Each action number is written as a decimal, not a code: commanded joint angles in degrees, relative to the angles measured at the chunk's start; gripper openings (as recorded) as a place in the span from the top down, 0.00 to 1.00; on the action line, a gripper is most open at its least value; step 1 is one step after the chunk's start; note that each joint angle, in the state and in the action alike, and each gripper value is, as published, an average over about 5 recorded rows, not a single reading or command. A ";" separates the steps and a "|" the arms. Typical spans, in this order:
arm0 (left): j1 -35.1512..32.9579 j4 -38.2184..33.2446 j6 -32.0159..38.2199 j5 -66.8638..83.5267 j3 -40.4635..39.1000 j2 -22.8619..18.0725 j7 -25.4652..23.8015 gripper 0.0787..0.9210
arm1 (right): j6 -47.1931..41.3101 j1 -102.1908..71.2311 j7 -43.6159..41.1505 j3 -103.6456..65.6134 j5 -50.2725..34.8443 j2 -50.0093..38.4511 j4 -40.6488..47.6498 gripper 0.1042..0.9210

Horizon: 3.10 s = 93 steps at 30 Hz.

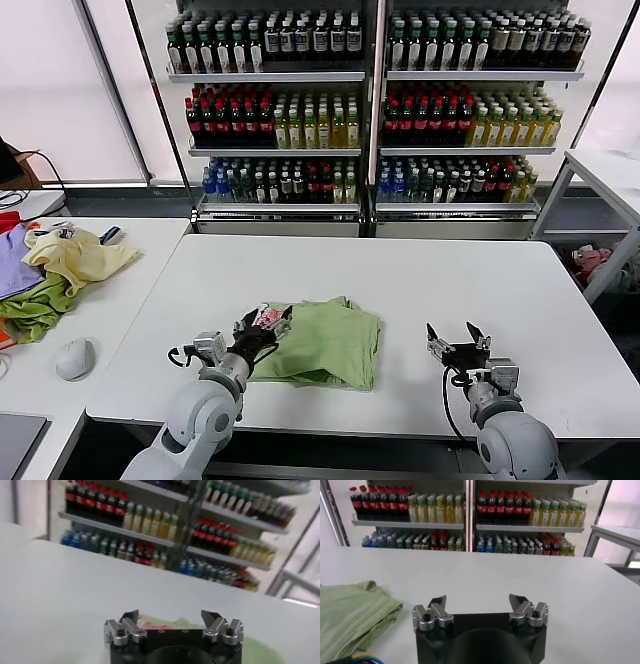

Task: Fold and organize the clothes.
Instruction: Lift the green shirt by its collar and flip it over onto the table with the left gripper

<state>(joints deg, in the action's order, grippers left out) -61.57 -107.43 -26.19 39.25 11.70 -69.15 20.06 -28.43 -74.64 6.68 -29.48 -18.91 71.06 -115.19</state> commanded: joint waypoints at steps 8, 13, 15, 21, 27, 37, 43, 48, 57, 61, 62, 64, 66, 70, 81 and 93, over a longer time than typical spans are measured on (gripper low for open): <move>-0.63 7.44 0.36 -12.86 -2.40 0.20 0.47 0.15 | 0.01 -0.64 -0.07 -0.60 0.03 -0.13 -0.77 0.12; -1.02 6.46 -0.05 -11.39 -2.94 0.13 -0.16 0.30 | -0.05 -0.67 -0.06 -0.72 -0.01 -0.17 -1.15 0.12; -1.07 6.07 0.00 -10.52 -2.93 0.21 -0.45 0.38 | -0.06 -0.66 -0.06 -0.75 -0.03 -0.19 -1.24 0.12; -0.38 7.33 0.23 -4.67 -2.07 0.46 -1.34 0.58 | -0.09 -0.70 -0.05 -0.87 -0.07 -0.20 -1.51 0.12; -0.29 6.35 0.02 4.91 0.58 0.44 -2.05 0.79 | -0.10 -0.86 -0.03 -1.08 -0.16 -0.30 -1.86 0.12; -1.97 -2.11 -1.67 26.68 12.65 3.36 -1.21 0.96 | 0.04 -1.20 0.02 -1.56 -0.61 -0.65 -2.53 0.12; -2.37 -6.54 -3.71 38.62 23.72 8.89 0.61 0.96 | 0.05 -0.77 0.10 -1.72 -1.26 -1.14 -2.74 0.12; -2.08 -8.61 -5.69 46.59 34.29 16.18 1.79 0.96 | 0.16 -0.35 0.12 -1.73 -1.87 -1.16 -2.89 0.12; 0.10 -17.20 -7.02 44.33 34.34 23.24 3.23 0.96 | 0.26 0.45 0.03 -1.35 -2.56 -0.45 -3.53 0.12; -0.68 -19.65 -7.07 27.82 20.57 18.82 2.25 0.96 | 0.46 0.52 -0.15 -1.26 -2.59 -0.14 -3.79 0.12; -0.81 -18.97 -7.10 21.98 16.07 17.36 1.59 0.96 | 0.57 0.51 -0.19 -1.28 -2.56 -0.08 -3.80 0.12; -0.29 -15.29 -6.97 9.84 7.52 14.44 -0.10 0.96 | 0.84 0.46 -0.27 -1.37 -2.47 0.04 -3.78 0.12; 1.11 -9.48 -6.60 -1.69 -0.42 11.28 -1.98 0.96 | 1.07 0.33 -0.33 -1.51 -2.39 0.16 -3.85 0.12; 4.79 -0.93 -6.90 -13.08 -10.05 5.70 -3.53 0.96 | 1.33 -0.06 -0.46 -1.96 -2.34 0.30 -4.29 0.12; 12.45 5.24 -7.21 -12.29 -18.52 -3.54 -1.11 0.96 | 1.38 -0.07 -0.71 -2.83 -2.42 0.39 -4.86 0.12; 9.77 -0.32 1.50 -4.33 -15.39 -4.28 -1.08 0.69 | 1.34 2.12 -0.73 -0.33 -2.41 0.77 -4.15 0.12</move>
<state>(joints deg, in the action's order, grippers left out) -51.26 -106.33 -30.74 34.69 -1.02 -70.78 19.25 -27.11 -73.43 5.78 -31.11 -21.32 71.58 -119.54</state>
